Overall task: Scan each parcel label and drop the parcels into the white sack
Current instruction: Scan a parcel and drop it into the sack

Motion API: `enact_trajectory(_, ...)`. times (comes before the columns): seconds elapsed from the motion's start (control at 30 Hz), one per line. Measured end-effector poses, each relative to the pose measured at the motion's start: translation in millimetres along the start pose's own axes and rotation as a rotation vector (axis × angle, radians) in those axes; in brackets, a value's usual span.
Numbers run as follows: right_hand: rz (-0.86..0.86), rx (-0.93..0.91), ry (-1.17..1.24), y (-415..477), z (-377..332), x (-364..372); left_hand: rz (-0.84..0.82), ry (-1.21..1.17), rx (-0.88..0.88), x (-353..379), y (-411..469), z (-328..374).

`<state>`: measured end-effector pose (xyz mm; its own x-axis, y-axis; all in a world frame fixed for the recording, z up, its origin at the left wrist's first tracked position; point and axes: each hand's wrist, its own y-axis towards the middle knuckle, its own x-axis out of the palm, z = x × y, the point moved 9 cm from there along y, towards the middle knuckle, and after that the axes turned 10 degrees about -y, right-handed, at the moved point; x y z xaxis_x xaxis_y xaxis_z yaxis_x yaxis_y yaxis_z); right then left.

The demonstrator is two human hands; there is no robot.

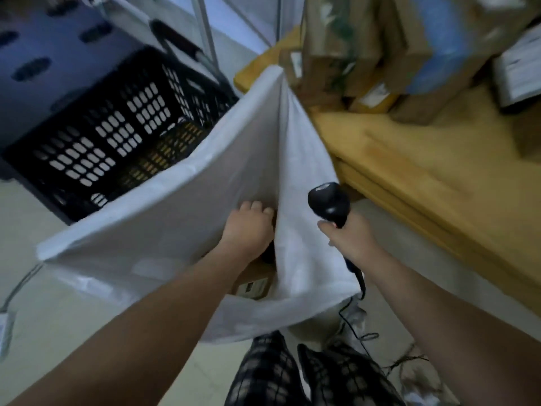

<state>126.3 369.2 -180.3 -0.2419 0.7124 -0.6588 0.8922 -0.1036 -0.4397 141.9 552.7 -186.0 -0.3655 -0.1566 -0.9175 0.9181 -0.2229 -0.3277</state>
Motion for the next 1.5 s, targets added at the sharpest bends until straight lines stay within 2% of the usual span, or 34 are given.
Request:
enact_trajectory(0.3,0.3,0.019,0.154,-40.0,-10.7,-167.5,0.268,-0.017,0.348,-147.0,0.8,137.0)
enact_trajectory(0.5,0.429,0.024,0.314,-45.0,11.4,-258.9,0.392,-0.184,0.38,-207.8,33.0,200.6)
enact_trajectory(0.63,0.464,0.009,0.396,-25.9,21.8,-303.2,0.415,0.046,0.378,-219.6,70.7,231.9)
enact_trajectory(0.8,0.429,-0.005,0.473,16.3,20.6,-322.8,0.339,0.395,0.301,-200.7,128.2,246.0)
enact_trajectory(1.0,0.363,0.005,0.561,50.2,29.2,-315.3,0.316,0.625,0.427,-184.3,151.5,261.8)
enact_trajectory(1.1,0.333,0.0,0.588,58.8,32.3,-313.2,0.447,0.67,0.553,-197.5,151.7,274.6)
enact_trajectory(1.23,0.302,0.006,0.714,63.3,35.1,-325.4,0.774,0.366,0.613,-251.7,136.8,287.0)
enact_trajectory(1.27,0.293,0.002,0.764,63.4,34.6,-330.3,0.834,0.217,0.606,-267.2,129.6,286.6)
enact_trajectory(1.3,0.284,-0.008,0.816,62.9,33.3,-335.8,0.868,-0.03,0.571,-284.6,122.3,282.7)
enact_trajectory(1.33,0.278,-0.027,0.869,62.3,31.4,-341.7,0.84,-0.362,0.513,-297.0,119.4,274.7)
enact_trajectory(1.4,0.278,-0.073,0.981,58.8,27.0,-355.0,0.674,-1.065,0.354,-299.1,121.7,261.1)
enact_trajectory(1.43,0.283,-0.097,1.029,56.5,25.1,-362.6,0.604,-1.32,0.265,-292.6,122.4,258.3)
enact_trajectory(1.5,0.311,-0.169,1.079,48.9,20.9,-380.0,0.554,-1.568,0.158,-280.4,123.2,257.3)
